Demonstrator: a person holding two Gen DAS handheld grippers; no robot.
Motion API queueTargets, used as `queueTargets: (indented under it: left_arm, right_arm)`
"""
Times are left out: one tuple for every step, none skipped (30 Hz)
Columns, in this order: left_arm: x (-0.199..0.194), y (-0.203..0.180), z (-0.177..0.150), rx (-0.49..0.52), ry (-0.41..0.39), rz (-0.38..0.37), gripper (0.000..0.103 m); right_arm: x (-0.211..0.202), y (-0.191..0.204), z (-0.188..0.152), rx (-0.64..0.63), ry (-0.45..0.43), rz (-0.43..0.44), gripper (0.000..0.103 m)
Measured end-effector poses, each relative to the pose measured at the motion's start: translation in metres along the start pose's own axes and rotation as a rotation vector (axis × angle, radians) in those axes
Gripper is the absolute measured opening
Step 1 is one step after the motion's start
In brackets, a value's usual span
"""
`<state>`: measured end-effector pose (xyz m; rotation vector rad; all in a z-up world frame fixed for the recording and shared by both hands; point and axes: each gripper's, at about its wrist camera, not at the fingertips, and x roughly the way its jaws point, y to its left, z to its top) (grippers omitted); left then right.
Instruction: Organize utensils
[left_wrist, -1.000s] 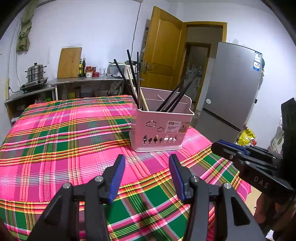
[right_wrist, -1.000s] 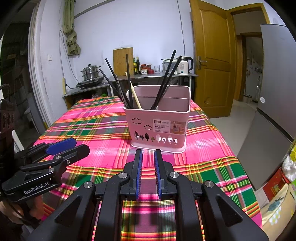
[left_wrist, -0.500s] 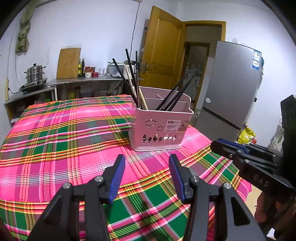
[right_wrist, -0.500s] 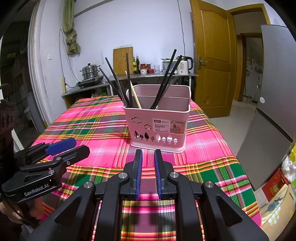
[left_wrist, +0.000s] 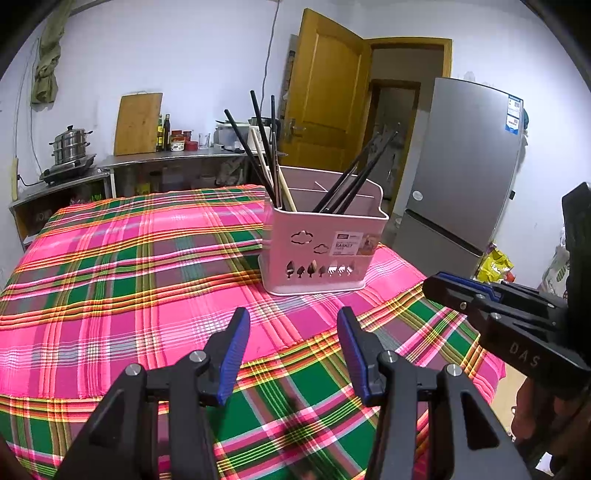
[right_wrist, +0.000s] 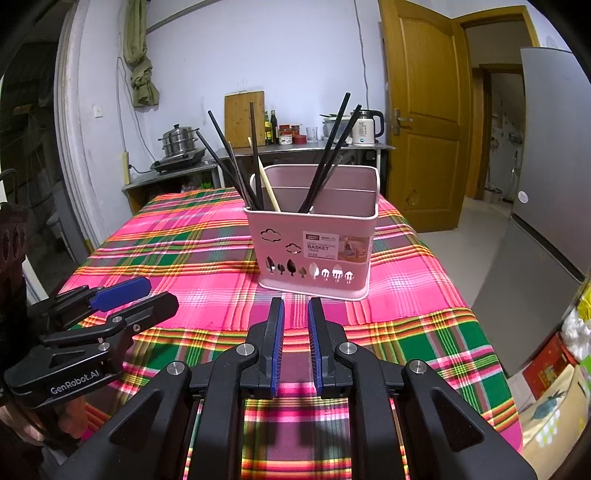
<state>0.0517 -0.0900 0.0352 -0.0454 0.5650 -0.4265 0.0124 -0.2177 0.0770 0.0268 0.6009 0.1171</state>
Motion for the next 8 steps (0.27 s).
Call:
queueTargets:
  left_arm:
    - [0.0, 0.0002, -0.0001, -0.001, 0.001, -0.001, 0.051]
    - [0.0002, 0.0002, 0.0, -0.001, 0.001, 0.0, 0.051]
    - [0.0003, 0.0002, 0.0, 0.0, 0.001, 0.002, 0.051]
    - [0.0002, 0.0003, 0.0, 0.0, 0.002, 0.0, 0.051]
    - [0.0003, 0.0001, 0.0, -0.002, 0.002, 0.002, 0.051]
    - [0.0003, 0.0004, 0.0, -0.004, 0.002, 0.002, 0.051]
    - [0.0002, 0.0004, -0.0001, -0.004, 0.002, 0.002, 0.051]
    - [0.0002, 0.0003, -0.0002, -0.004, 0.001, 0.007, 0.051]
  right_arm:
    - [0.0, -0.0001, 0.0, 0.0, 0.0, 0.0, 0.013]
    - [0.0, -0.0001, 0.0, 0.0, 0.0, 0.0, 0.013]
    - [-0.0001, -0.0011, -0.0002, 0.0, 0.0, 0.0, 0.013]
    - [0.0001, -0.0003, 0.0, 0.0, 0.0, 0.0, 0.013]
    - [0.0001, -0.0002, 0.0001, 0.0, 0.001, 0.0, 0.013]
    - [0.0001, -0.0013, -0.0001, 0.0, 0.002, 0.0, 0.013]
    - [0.0001, 0.0, -0.0003, 0.0, 0.002, 0.0, 0.013]
    - [0.0, 0.0001, -0.0004, 0.0, 0.002, -0.001, 0.013]
